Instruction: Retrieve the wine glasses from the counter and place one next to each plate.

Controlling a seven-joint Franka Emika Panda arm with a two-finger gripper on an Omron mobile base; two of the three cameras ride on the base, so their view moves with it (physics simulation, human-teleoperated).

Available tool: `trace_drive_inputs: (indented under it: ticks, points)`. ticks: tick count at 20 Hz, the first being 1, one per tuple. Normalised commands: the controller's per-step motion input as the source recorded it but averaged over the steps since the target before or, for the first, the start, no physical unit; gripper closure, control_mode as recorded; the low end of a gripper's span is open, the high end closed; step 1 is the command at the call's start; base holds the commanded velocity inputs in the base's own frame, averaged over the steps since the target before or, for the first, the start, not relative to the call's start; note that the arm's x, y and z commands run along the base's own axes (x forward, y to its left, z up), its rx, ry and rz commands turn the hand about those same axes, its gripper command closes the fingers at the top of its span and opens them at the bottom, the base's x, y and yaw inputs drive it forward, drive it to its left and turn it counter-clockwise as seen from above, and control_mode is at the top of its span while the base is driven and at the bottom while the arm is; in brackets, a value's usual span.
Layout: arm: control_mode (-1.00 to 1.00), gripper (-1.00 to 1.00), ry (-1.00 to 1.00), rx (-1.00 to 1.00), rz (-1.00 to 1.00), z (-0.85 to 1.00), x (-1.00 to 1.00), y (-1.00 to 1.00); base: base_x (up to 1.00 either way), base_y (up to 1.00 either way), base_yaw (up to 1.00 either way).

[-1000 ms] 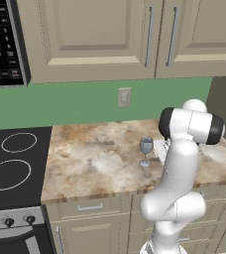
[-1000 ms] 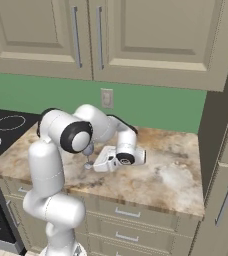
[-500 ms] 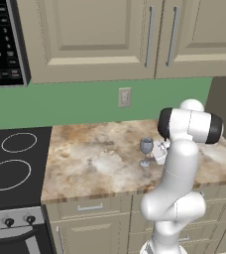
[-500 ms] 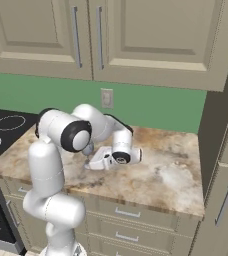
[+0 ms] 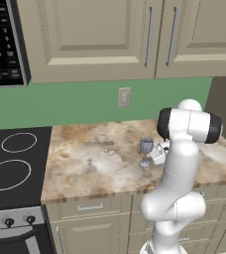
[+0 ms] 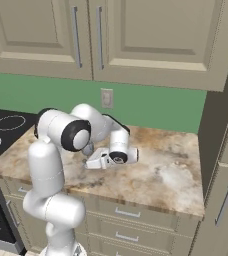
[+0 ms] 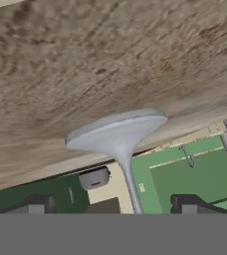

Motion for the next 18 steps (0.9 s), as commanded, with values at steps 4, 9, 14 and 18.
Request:
trace_drive_inputs:
  ticks: [4, 9, 14, 18]
  points:
    - [-1.0, 1.0, 0.0, 0.0, 0.0, 0.04, 0.0, 0.03, 0.0, 0.0, 0.0]
    - [-1.0, 1.0, -0.05, 0.0, 0.0, 0.3, -0.1, 0.0, 0.0, 0.0, 0.0]
    - [-1.0, 1.0, -0.13, 0.0, 0.0, 0.44, -0.22, 0.0, 0.0, 0.0, 0.0]
    - [-1.0, 1.0, -0.2, 0.0, 0.0, 0.56, -0.51, 0.0, 0.0, 0.0, 0.0]
